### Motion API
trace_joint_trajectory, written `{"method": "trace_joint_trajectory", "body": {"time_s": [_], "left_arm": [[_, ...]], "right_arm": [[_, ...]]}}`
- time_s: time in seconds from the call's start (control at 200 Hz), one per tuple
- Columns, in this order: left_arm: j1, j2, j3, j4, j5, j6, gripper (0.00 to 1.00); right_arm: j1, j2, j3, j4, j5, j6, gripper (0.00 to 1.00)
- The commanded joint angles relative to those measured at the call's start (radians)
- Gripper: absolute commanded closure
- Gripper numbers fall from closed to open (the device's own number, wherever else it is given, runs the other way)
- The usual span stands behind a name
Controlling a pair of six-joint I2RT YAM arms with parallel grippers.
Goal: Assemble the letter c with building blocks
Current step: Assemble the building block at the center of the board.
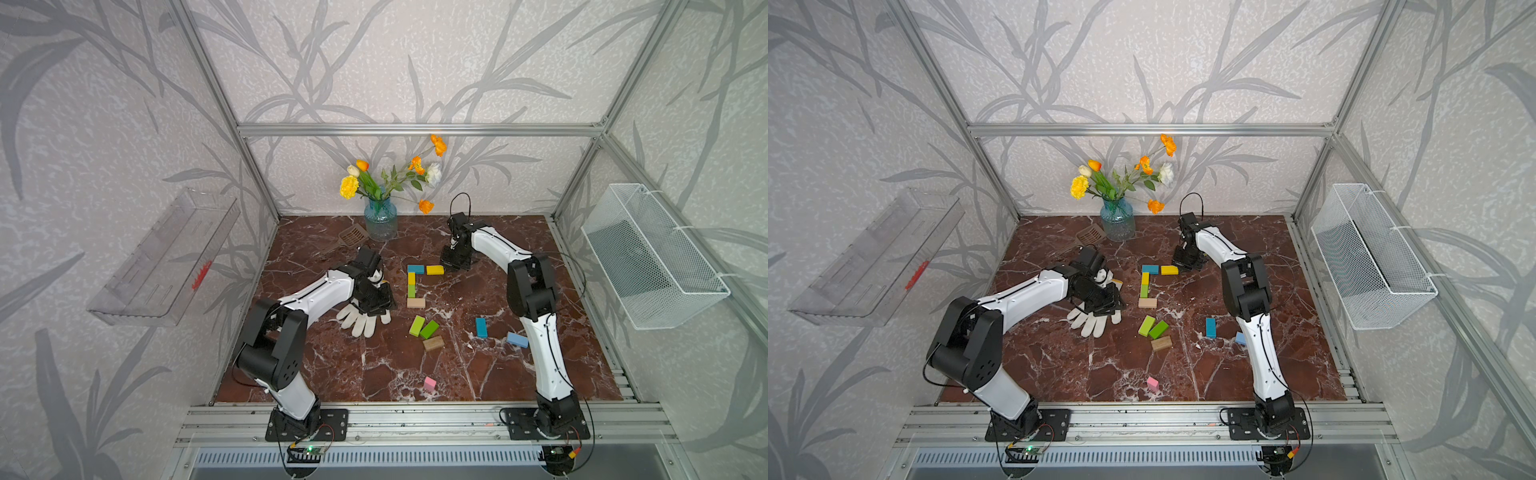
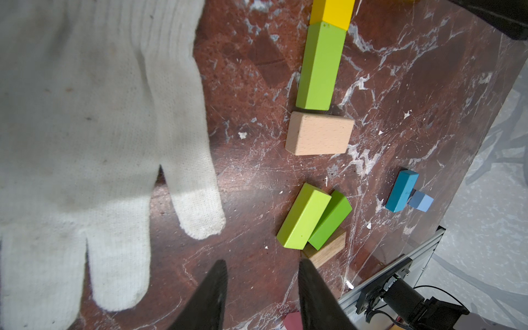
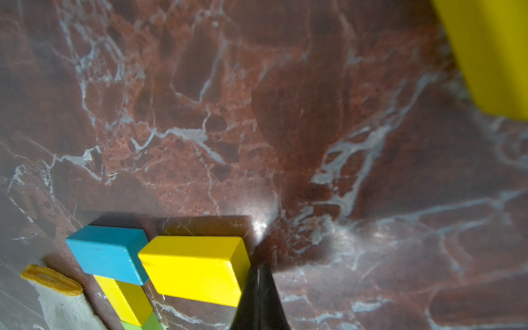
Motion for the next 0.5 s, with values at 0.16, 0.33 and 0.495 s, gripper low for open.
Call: {"method": "trace_joint_trajectory", "body": {"time_s": [0.16,0.33,0.495], "left_arm": [[0.005,0.004,0.008,-0.001,0.005,0.011,0.57],[0.006,0.004,0.008,0.001,0.005,0.011,0.58],[0.006,0.005,0.008,0.001,0.004,0.011,0.58]], "right_arm": [[0.012,0.017,0.011,0.005,-0.005,0.018,1.00],[0.012,0.020,0.018,0.006,0.003,0.017,1.00],[0.012,0.026,0.040,-0.001,0.025,0.004,1.00]]}}
